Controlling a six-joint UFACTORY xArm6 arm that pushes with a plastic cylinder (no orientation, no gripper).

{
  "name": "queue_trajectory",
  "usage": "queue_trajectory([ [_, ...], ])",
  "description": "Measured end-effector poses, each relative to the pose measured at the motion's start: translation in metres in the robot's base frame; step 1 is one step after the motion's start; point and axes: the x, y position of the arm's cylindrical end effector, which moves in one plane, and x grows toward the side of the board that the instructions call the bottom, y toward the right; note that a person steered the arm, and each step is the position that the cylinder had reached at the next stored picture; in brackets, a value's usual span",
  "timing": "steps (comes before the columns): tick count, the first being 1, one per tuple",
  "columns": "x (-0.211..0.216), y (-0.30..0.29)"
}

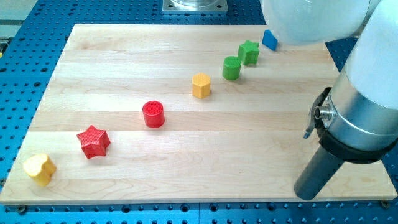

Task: Place the blue blocks parallel to the green star

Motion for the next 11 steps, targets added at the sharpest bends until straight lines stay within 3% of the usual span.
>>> queue_trajectory([
  [7,-0.012,0.002],
  [8,-0.04,0.034],
  [9,-0.095,0.057],
  [10,-0.187,0.067],
  [11,-0.189,0.067],
])
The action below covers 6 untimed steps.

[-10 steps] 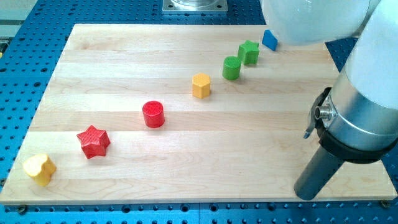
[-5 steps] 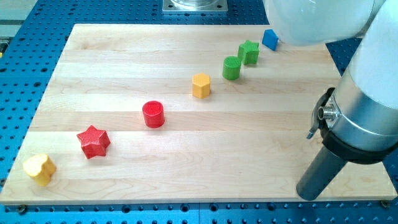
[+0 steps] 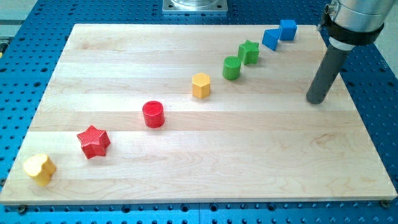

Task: Place the blue blocks parallel to the green star

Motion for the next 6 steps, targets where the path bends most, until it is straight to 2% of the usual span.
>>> queue_trajectory([
  [4,0.004,-0.004],
  [5,-0.061,0.055],
  [6,-0.145,0.101],
])
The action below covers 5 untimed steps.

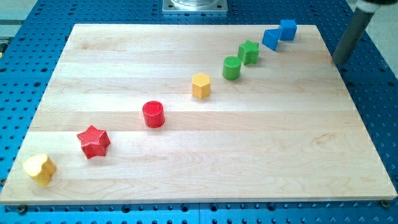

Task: Place the blue blocks parallel to the green star

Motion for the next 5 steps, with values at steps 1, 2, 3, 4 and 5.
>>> queue_trajectory([
  [1,-0.06,0.007],
  [2,-0.092,-0.006],
  [3,-0.092,-0.022],
  [4,-0.093,-0.071],
  [5,-0.066,-0.102],
])
